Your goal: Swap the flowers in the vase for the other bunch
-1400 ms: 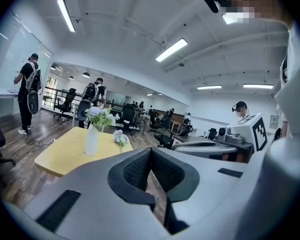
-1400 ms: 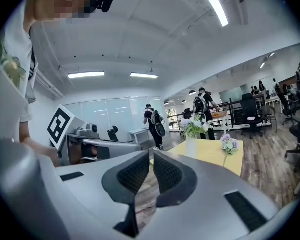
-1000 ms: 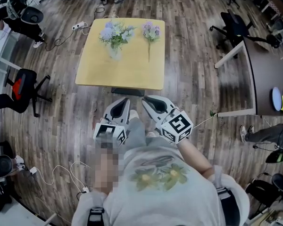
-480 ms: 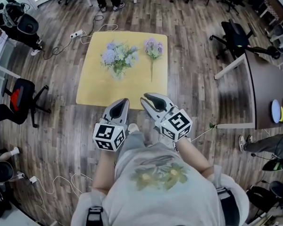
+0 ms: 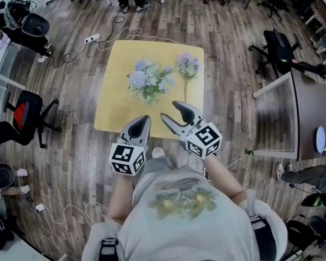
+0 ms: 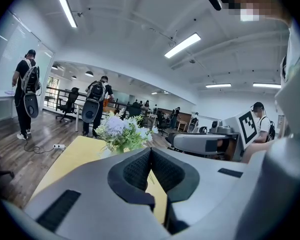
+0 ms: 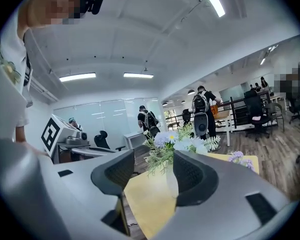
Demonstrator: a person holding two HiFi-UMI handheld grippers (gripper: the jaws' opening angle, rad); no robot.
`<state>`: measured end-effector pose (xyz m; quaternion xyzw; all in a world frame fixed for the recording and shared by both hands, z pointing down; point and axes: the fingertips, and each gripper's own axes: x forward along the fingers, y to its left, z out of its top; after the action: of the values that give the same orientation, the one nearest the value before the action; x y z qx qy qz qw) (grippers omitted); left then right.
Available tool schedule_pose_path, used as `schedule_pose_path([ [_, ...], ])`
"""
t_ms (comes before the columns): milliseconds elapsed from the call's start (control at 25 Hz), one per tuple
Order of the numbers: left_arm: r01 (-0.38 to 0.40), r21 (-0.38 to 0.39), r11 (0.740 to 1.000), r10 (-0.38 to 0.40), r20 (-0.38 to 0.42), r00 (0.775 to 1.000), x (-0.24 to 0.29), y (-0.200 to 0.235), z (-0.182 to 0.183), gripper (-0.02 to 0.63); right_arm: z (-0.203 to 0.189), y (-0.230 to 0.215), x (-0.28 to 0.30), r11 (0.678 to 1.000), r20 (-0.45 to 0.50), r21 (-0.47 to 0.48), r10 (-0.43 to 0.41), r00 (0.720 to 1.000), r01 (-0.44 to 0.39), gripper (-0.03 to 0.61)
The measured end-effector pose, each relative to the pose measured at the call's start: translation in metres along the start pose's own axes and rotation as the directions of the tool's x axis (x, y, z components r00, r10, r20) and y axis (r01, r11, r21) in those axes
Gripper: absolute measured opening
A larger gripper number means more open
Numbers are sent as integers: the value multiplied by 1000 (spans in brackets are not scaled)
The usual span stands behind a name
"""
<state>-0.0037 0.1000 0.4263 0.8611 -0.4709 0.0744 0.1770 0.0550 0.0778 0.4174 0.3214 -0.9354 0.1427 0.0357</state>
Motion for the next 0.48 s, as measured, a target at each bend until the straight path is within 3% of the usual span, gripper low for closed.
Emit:
schedule_pose_path([
  [480, 6, 9, 1000, -6, -34, 999, 11, 74, -3, 17, -23, -48, 68, 985, -18, 125, -118, 993, 119, 256],
])
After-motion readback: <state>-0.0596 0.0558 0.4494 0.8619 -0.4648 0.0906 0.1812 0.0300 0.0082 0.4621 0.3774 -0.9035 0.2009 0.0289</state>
